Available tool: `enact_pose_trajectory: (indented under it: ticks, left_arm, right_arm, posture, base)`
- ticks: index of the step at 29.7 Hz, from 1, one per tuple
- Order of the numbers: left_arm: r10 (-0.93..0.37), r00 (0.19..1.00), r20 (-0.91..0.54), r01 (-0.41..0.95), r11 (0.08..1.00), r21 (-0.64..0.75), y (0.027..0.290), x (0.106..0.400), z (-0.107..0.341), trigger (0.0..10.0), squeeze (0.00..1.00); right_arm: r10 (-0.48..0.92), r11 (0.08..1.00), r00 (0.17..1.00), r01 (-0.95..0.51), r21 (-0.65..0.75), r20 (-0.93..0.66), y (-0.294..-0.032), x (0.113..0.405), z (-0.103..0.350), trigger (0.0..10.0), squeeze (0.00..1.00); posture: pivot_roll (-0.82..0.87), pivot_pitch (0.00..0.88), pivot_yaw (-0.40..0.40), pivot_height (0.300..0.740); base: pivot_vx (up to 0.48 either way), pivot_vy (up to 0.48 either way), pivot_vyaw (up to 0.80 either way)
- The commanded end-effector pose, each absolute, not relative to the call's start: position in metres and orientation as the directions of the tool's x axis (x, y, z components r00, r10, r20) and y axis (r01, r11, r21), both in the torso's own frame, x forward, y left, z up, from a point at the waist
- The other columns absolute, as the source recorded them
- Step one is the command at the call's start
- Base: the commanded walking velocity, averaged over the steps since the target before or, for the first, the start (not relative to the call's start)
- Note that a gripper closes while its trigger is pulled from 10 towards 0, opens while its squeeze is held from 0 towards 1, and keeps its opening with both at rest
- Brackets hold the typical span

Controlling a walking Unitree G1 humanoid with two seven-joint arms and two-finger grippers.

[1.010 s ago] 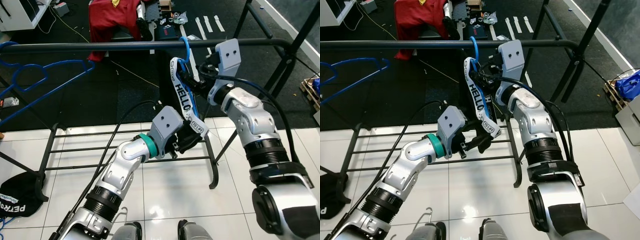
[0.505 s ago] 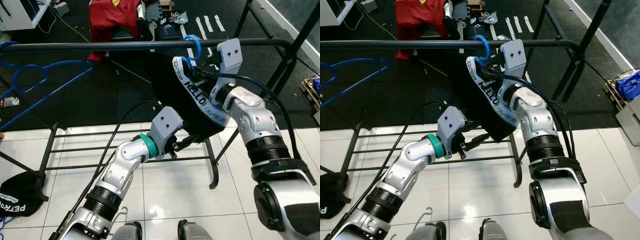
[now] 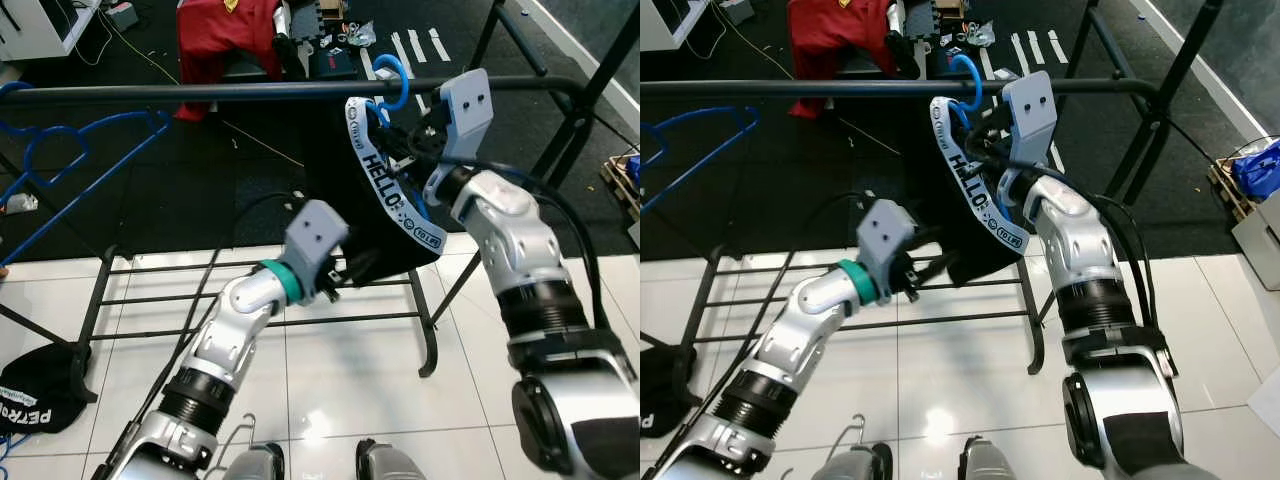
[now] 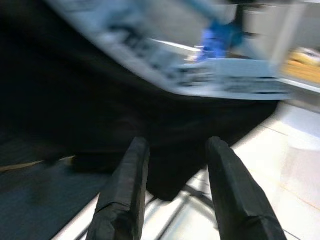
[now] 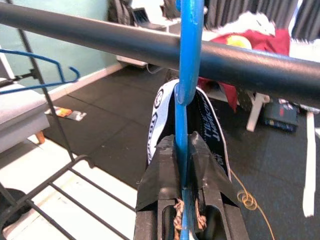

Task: Hang hanger

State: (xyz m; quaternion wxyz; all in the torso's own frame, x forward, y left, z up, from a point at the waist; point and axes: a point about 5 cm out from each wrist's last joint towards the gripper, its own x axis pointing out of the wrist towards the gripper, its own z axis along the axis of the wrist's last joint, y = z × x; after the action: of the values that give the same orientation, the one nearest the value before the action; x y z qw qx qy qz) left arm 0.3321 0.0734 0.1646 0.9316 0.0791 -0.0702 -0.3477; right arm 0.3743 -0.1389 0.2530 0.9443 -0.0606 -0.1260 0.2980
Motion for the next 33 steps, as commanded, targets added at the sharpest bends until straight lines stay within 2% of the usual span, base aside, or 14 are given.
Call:
enact_pose_trajectory:
  ticks: [1, 5, 7, 17, 23, 27, 28, 30, 31, 33]
  left_arm:
    - [-0.624, 0.779, 0.061, 0.609, 0.777, 0.157, 0.082, 0.332, 0.158, 10.0, 0.00]
    - [-0.532, 0.844, 0.063, 0.526, 0.845, 0.097, 0.107, 0.335, 0.155, 10.0, 0.00]
    - [-0.515, 0.855, 0.064, 0.510, 0.856, 0.079, 0.112, 0.335, 0.154, 10.0, 0.00]
    - [-0.345, 0.936, 0.073, 0.344, 0.939, 0.017, 0.143, 0.331, 0.146, 10.0, 0.00]
    - [-0.361, 0.931, 0.057, 0.359, 0.933, 0.035, 0.143, 0.329, 0.145, 10.0, 0.00]
    - [-0.417, 0.905, 0.086, 0.420, 0.907, -0.015, 0.137, 0.323, 0.148, 10.0, 0.00]
    - [-0.429, 0.900, 0.084, 0.431, 0.903, -0.005, 0.134, 0.322, 0.148, 10.0, 0.59]
    - [-0.432, 0.899, 0.079, 0.433, 0.902, 0.006, 0.133, 0.321, 0.147, 10.0, 0.59]
    - [-0.451, 0.889, 0.081, 0.452, 0.892, 0.014, 0.130, 0.320, 0.147, 10.0, 1.00]
    - [-0.478, 0.874, 0.086, 0.478, 0.878, 0.019, 0.127, 0.319, 0.146, 10.0, 1.00]
  right_arm:
    - [0.593, 0.804, 0.770, -0.551, -0.223, 0.238, -0.138, 0.369, 0.259, 0.0, 0.00]
    - [0.599, 0.800, 0.744, -0.543, -0.256, 0.294, -0.138, 0.357, 0.263, 0.0, 0.00]
    - [0.606, 0.795, 0.736, -0.546, -0.264, 0.302, -0.137, 0.354, 0.263, 0.0, 0.00]
    - [0.708, 0.694, 0.686, -0.636, -0.338, 0.165, -0.128, 0.332, 0.224, 0.0, 0.00]
    - [0.731, 0.659, 0.677, -0.667, -0.349, 0.085, -0.129, 0.326, 0.207, 0.0, 0.00]
    - [0.680, 0.720, 0.722, -0.624, -0.302, 0.128, -0.131, 0.324, 0.202, 0.0, 0.00]
    - [0.671, 0.734, 0.725, -0.619, -0.280, 0.158, -0.129, 0.322, 0.203, 0.0, 0.00]
    - [0.668, 0.739, 0.723, -0.618, -0.268, 0.176, -0.128, 0.320, 0.204, 0.0, 0.00]
    - [0.676, 0.735, 0.707, -0.632, -0.244, 0.206, -0.125, 0.315, 0.202, 0.0, 0.00]
    - [0.690, 0.724, 0.686, -0.653, -0.222, 0.233, -0.122, 0.305, 0.192, 0.0, 0.00]
  posture:
    - [-0.01, 0.123, 0.072, 0.740]
    - [-0.01, 0.120, 0.077, 0.740]
    - [-0.01, 0.119, 0.078, 0.740]
    - [0.00, 0.112, 0.075, 0.740]
    - [0.00, 0.107, 0.074, 0.740]
    - [0.00, 0.107, 0.078, 0.740]
    - [0.00, 0.102, 0.086, 0.740]
    - [0.00, 0.102, 0.086, 0.740]
    - [-0.01, 0.096, 0.089, 0.740]
    - [-0.01, 0.088, 0.090, 0.740]
  base:
    - [0.000, 0.000, 0.00]
    - [0.000, 0.000, 0.00]
    - [0.000, 0.000, 0.00]
    - [0.000, 0.000, 0.00]
    - [0.000, 0.000, 0.00]
    - [0.000, 0.000, 0.00]
    - [0.000, 0.000, 0.00]
    - [0.000, 0.000, 0.00]
    - [0.000, 0.000, 0.00]
    - [0.000, 0.000, 0.00]
